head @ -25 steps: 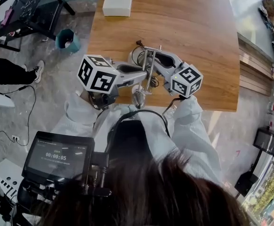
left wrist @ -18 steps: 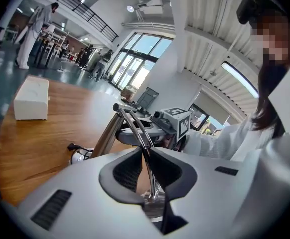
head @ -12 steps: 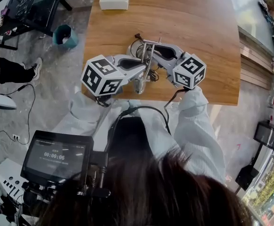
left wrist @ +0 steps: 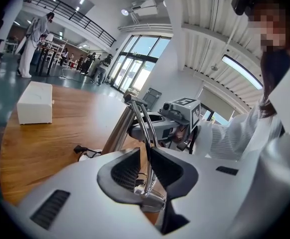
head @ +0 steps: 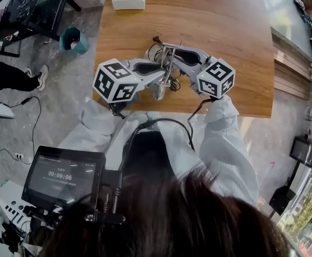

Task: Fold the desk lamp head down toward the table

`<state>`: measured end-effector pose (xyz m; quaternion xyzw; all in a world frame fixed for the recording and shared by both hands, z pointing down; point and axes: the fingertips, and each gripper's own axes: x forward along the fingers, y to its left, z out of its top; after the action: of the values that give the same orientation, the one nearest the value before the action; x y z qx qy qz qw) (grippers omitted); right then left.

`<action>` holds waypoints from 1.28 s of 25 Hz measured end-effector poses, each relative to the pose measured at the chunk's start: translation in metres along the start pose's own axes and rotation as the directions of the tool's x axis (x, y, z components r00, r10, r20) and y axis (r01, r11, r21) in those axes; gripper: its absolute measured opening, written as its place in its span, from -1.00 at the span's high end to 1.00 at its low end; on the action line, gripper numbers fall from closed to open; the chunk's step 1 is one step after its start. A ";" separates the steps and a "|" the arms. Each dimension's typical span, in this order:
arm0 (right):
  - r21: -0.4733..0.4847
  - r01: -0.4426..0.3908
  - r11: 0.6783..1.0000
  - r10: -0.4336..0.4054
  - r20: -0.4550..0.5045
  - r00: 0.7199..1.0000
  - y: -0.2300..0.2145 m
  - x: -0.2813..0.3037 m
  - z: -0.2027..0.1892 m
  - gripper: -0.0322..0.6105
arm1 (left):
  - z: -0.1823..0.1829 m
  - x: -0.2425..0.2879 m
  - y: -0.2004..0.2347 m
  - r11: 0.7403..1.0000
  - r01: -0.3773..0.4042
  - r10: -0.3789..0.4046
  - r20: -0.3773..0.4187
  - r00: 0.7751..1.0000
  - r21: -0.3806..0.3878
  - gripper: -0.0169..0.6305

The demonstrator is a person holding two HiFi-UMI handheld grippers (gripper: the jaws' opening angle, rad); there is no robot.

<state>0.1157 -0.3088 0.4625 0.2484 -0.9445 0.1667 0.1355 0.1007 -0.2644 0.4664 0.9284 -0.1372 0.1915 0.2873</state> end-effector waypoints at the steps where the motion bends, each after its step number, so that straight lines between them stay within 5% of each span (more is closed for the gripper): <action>1: -0.005 0.002 1.000 -0.002 -0.007 1.000 -0.001 0.000 -0.002 0.63 | -0.001 0.001 0.001 1.000 -0.001 0.001 -0.001 1.000 -0.003 0.73; 16: 0.160 0.173 0.972 -0.185 0.063 0.981 -0.007 -0.027 -0.010 0.62 | -0.015 -0.030 0.005 0.996 -0.090 0.092 0.107 0.990 -0.022 0.71; 23: 0.107 0.284 0.953 -0.301 0.197 0.933 0.018 -0.061 0.051 0.69 | 0.062 -0.070 -0.008 0.970 -0.242 0.224 0.378 0.898 -0.001 0.75; 26: 0.031 0.355 0.934 -0.351 0.249 0.903 0.028 -0.064 0.078 0.89 | 0.088 -0.073 -0.015 0.946 -0.322 0.275 0.412 0.869 0.047 0.92; 32: -0.019 0.449 0.893 -0.424 0.294 0.857 0.040 -0.061 0.097 0.89 | 0.114 -0.076 -0.016 0.882 -0.464 0.387 0.437 0.812 0.080 0.94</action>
<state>0.1297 -0.2869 0.3438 0.4711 -0.8794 0.0536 0.0444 0.0710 -0.3069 0.3392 0.9151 -0.3809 0.0643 0.1155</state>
